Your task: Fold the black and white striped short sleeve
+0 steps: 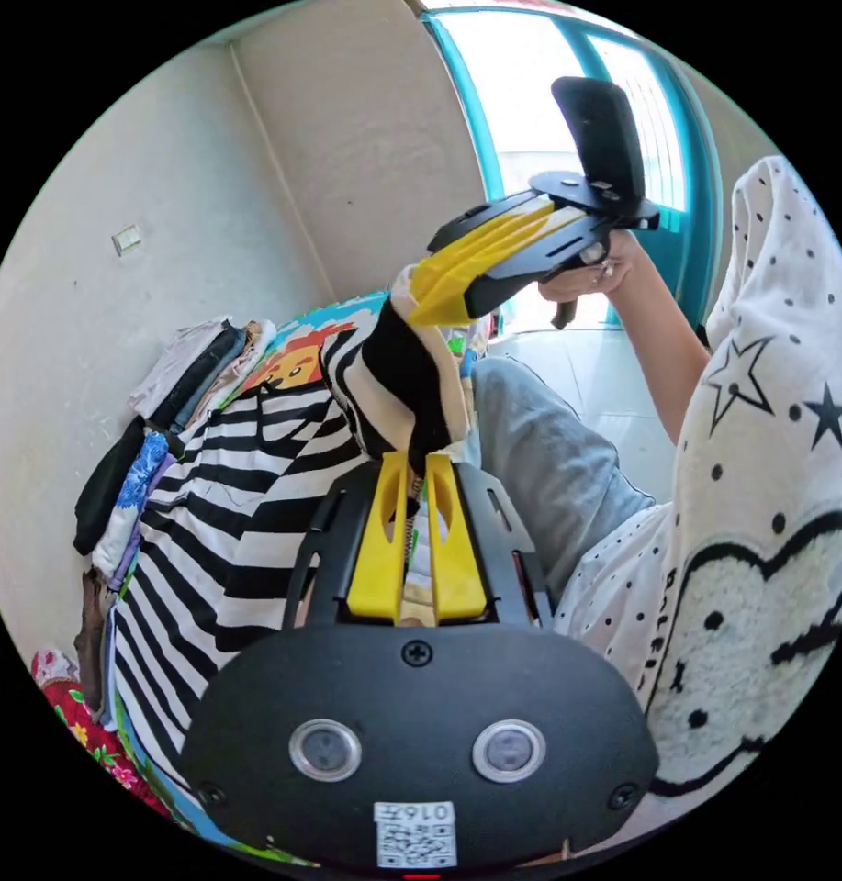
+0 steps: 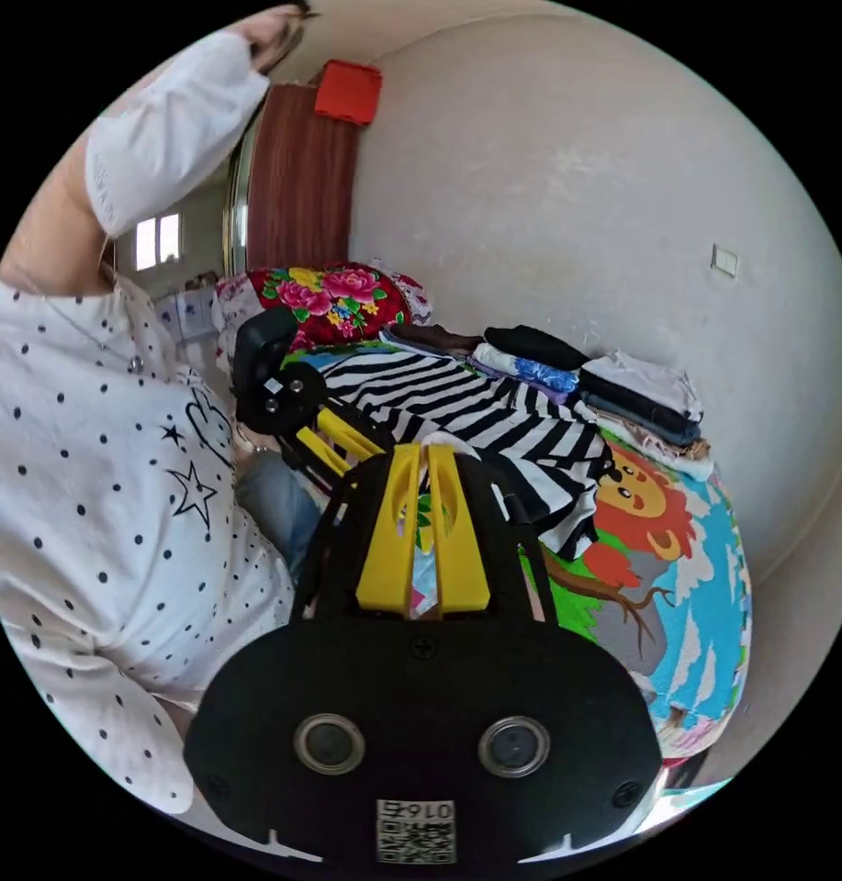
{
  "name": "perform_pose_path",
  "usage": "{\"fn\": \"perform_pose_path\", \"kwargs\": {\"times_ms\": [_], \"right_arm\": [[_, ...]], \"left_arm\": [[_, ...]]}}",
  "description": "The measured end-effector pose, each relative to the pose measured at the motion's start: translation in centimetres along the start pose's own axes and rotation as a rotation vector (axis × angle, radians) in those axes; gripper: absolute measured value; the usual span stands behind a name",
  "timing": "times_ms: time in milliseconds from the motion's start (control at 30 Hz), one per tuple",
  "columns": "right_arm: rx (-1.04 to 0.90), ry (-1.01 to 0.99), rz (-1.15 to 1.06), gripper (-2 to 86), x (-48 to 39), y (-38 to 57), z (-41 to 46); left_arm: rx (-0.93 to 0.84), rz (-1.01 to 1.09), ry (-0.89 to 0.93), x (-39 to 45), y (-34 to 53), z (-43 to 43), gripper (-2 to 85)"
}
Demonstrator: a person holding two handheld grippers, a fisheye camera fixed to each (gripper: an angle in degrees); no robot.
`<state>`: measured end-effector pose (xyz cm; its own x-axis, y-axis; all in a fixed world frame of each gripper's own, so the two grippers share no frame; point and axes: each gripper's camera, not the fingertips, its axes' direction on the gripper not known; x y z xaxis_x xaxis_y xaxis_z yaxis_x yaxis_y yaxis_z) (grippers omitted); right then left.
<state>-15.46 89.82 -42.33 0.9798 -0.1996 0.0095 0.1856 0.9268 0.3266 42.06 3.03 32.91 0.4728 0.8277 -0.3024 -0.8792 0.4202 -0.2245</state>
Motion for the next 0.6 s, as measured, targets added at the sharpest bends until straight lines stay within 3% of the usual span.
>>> {"fn": "perform_pose_path", "kwargs": {"times_ms": [100,200,267,367,467,600], "right_arm": [[0.041,0.006,-0.044,0.6,-0.1,-1.9,-0.1],[0.117,-0.068,-0.059,0.3,2.0,-4.6,1.4],[0.148,-0.104,-0.063,0.2,3.8,-6.6,4.0],[0.052,-0.02,0.148,0.4,7.8,-9.8,9.4],[-0.022,0.101,0.249,1.5,9.5,-9.5,12.3],[-0.194,0.102,0.104,5.6,8.2,-5.6,14.9]], "left_arm": [[0.053,-0.118,0.125,-3.0,1.8,-0.9,0.5],[0.206,-0.391,0.301,-8.2,4.8,-1.4,-0.2],[0.364,-0.746,0.427,-13.5,9.3,-0.5,-0.1],[0.509,-1.054,0.524,-17.5,15.4,0.5,1.0],[0.543,-1.08,0.438,-17.7,18.3,-0.8,5.8],[0.443,-1.089,0.287,-17.4,18.7,-1.7,10.0]]}}
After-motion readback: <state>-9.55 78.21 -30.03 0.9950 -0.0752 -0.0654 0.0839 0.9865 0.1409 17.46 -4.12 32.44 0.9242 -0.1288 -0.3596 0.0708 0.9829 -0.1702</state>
